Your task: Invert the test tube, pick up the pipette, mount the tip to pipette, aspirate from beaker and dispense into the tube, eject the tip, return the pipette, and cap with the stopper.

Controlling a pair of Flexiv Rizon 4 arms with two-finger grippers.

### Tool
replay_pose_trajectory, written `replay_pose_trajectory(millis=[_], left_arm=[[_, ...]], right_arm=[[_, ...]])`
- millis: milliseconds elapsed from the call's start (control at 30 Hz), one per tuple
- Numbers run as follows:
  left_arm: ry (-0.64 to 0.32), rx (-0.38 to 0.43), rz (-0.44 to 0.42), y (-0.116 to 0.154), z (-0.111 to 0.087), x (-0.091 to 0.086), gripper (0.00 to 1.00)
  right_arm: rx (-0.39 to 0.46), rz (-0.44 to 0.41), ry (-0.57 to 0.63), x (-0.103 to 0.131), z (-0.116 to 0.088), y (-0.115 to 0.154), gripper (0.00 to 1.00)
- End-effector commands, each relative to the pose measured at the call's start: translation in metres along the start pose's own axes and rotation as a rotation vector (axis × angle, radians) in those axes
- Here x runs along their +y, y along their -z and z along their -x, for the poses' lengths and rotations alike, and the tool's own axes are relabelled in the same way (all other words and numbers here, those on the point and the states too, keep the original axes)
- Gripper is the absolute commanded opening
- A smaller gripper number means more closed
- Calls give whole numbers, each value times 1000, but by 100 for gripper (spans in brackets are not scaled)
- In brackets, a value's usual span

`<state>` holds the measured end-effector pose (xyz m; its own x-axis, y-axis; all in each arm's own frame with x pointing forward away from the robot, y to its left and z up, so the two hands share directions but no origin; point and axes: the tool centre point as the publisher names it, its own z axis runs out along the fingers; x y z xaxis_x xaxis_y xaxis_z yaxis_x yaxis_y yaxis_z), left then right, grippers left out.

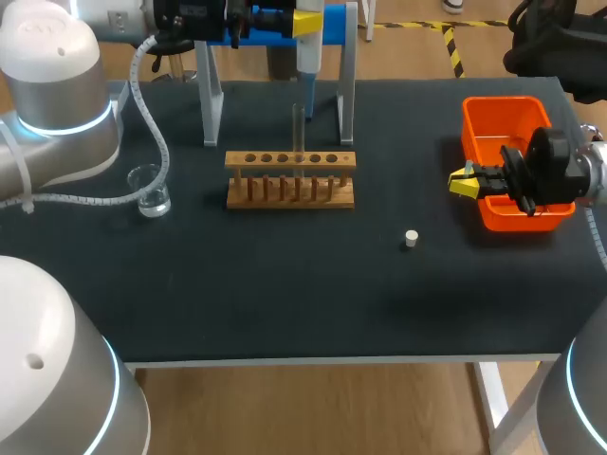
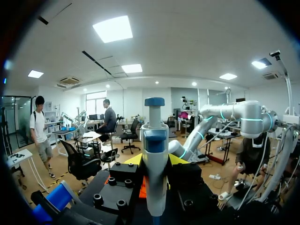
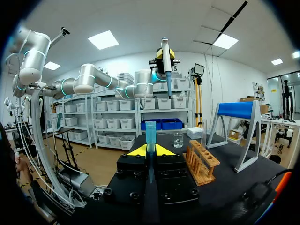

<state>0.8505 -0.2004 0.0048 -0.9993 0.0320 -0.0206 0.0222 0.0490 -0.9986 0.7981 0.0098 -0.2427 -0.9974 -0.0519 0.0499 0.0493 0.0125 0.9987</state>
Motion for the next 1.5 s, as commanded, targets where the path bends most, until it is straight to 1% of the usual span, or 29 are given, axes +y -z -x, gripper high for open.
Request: replay_pose_trajectory(millis=[33, 1167, 1333, 1500], left_arm=[[-2, -3, -6, 0, -1, 1, 0], [-3, -4, -11, 0, -2, 1, 0], [-3, -4, -11, 0, -2, 1, 0], [-3, -4, -11, 0, -2, 1, 0]], right_arm=[[-1, -1, 1, 0, -1, 1, 0], [-1, -1, 1, 0, -1, 1, 0], [6, 3, 2, 5, 1, -10, 0], [20, 3, 5, 10, 4, -27, 0]])
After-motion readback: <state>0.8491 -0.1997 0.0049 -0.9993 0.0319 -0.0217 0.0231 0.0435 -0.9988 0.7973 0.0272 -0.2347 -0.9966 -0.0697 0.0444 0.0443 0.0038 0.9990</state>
